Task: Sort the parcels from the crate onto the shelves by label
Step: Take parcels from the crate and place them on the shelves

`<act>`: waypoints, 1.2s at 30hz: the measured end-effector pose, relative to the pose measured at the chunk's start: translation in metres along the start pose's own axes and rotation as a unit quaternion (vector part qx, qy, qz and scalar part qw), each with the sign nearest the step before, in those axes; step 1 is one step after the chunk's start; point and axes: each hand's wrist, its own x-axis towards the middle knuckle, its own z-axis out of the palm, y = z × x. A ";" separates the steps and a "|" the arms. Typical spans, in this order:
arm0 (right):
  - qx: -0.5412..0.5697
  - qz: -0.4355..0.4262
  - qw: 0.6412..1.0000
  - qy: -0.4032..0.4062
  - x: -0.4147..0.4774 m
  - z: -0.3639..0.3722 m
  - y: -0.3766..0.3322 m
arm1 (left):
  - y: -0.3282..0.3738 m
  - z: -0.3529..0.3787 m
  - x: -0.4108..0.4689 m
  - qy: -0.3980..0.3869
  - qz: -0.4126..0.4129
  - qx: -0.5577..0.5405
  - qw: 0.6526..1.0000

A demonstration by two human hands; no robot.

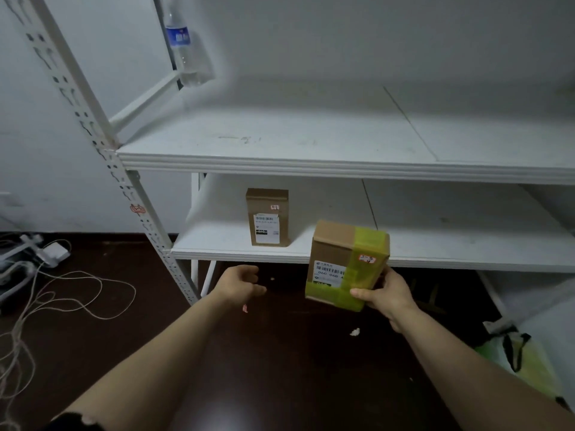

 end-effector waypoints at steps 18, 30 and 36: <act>-0.043 -0.024 0.999 0.008 0.241 0.070 0.012 | -0.033 -0.008 0.222 0.082 -0.039 0.051 0.995; -0.066 -0.031 0.997 -0.033 0.276 0.100 0.010 | -0.043 -0.001 0.274 0.058 -0.025 0.056 0.996; -0.071 -0.022 0.996 -0.046 0.280 0.105 0.007 | -0.045 0.002 0.274 0.061 -0.043 0.058 0.996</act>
